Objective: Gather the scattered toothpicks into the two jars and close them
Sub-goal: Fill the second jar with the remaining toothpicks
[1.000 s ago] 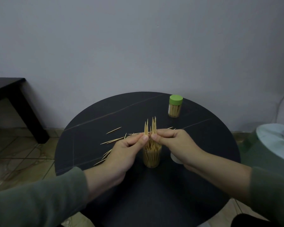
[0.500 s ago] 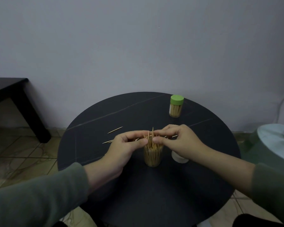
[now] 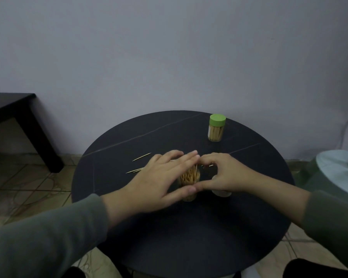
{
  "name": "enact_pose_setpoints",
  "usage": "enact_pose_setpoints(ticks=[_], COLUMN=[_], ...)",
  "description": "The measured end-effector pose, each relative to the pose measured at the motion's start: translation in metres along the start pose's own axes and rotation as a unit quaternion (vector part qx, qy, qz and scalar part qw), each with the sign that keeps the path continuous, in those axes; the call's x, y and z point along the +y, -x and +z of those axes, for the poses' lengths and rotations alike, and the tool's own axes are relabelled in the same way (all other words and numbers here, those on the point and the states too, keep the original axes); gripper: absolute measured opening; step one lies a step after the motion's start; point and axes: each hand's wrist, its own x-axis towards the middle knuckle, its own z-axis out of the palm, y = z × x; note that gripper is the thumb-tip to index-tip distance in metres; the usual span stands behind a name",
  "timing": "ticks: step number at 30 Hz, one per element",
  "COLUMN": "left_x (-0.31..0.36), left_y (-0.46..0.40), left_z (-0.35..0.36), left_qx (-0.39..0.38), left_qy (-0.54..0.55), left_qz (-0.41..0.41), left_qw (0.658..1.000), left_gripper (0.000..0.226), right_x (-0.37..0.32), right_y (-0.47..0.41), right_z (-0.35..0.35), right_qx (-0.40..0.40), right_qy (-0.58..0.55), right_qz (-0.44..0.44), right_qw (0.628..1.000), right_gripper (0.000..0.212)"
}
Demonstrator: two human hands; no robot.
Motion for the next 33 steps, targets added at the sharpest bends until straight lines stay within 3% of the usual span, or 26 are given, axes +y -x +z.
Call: enact_pose_setpoints(ticks=[3,10,14,17,21,26,29,33], left_x=[0.000,-0.013,-0.011,-0.004,-0.004,-0.010,-0.012,-0.017], left_y=[-0.002,-0.003,-0.001,0.000,-0.002,-0.001,0.001,0.005], left_z=[0.000,-0.004,-0.002,-0.004,-0.010,-0.009,-0.008,-0.013], left_qx=[-0.030,-0.033,-0.051,-0.040,-0.004,-0.014,0.009,-0.044], left_qy=[-0.010,-0.065,-0.058,-0.034,-0.029,-0.065,-0.041,-0.032], left_qz=[0.016,-0.013,0.029,0.042,0.039,0.100,0.076,0.050], left_qw=[0.999,0.997,0.997,0.998,0.999,0.993,0.996,0.997], left_gripper=[0.066,0.064,0.071,0.073,0.069,0.057,0.055,0.061], right_x=[0.004,0.004,0.004,0.006,0.004,0.009,0.008,0.008], right_y=[-0.002,-0.005,-0.006,-0.008,-0.008,-0.010,-0.010,-0.013], right_z=[0.002,0.001,0.003,0.003,0.002,0.005,0.005,-0.002], right_qx=[0.011,0.013,0.016,0.019,0.014,0.024,0.028,-0.013], right_qy=[-0.024,-0.029,-0.029,-0.031,-0.028,-0.042,-0.018,0.024], right_qz=[-0.017,-0.011,-0.012,-0.015,-0.012,-0.035,-0.043,-0.037], right_qw=[0.999,0.999,0.999,0.999,0.999,0.998,0.999,0.999], right_gripper=[0.052,0.063,0.054,0.070,0.072,0.055,0.051,0.062])
